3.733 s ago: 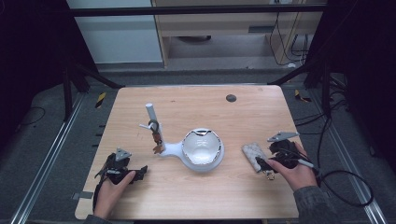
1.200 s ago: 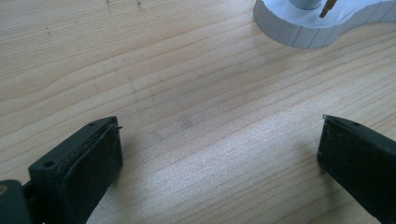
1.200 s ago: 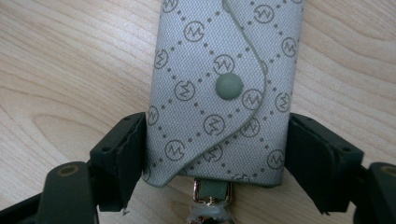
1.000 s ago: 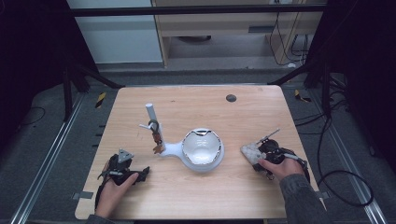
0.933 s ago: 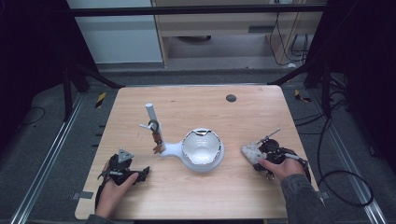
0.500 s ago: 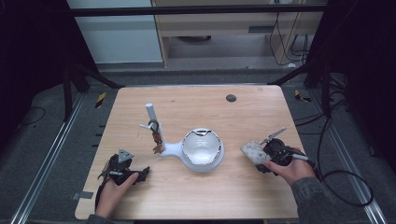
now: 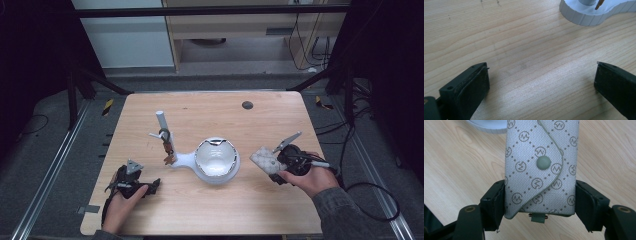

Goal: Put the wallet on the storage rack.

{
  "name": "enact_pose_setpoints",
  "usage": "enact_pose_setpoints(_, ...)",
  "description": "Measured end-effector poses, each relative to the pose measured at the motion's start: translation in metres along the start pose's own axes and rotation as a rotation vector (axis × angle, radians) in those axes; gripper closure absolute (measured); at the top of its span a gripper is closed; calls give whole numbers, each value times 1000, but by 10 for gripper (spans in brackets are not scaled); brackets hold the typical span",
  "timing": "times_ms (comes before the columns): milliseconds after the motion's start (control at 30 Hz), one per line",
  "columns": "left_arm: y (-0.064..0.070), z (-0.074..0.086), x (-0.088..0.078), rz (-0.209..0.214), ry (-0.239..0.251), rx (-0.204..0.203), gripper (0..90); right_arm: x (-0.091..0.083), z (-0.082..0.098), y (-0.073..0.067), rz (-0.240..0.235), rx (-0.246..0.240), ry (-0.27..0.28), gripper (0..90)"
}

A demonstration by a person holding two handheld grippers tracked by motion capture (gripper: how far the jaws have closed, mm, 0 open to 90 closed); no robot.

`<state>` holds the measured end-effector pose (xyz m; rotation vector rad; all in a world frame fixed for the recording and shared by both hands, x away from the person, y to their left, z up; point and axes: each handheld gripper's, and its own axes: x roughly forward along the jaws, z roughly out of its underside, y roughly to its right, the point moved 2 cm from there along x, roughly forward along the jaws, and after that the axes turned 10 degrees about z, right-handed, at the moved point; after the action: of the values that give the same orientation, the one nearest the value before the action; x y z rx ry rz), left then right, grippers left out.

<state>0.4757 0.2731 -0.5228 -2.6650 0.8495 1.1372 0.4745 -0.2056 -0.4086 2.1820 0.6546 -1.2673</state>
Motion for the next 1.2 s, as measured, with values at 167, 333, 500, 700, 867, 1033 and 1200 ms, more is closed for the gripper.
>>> enact_pose_setpoints(167, 0, 0, 0, 0, 0, 0, 0, -6, -8, -5, -10, -24, 10, 311)
enact_pose_setpoints(333, 0, 0, 0, 0, 0, 0, 0, -13, -15, -8, -13, -41, 13, 311)
enact_pose_setpoints(500, 0, 0, 0, 0, 0, 0, 0, -16, -20, -10, -15, -60, 19, 311)
enact_pose_setpoints(700, 0, 0, 0, 0, 0, 0, 0, -25, -29, -13, -13, -85, 34, 311)
enact_pose_setpoints(867, 0, 0, 0, 0, 0, 0, 0, -28, -33, -15, -14, -94, 39, 312)
enact_pose_setpoints(1033, 0, 0, 0, 0, 0, 0, 0, -31, -38, -18, -17, -110, 44, 312)
enact_pose_setpoints(1200, 0, 0, 0, 0, 0, 0, 0, -37, -45, -20, -14, -126, 58, 312)
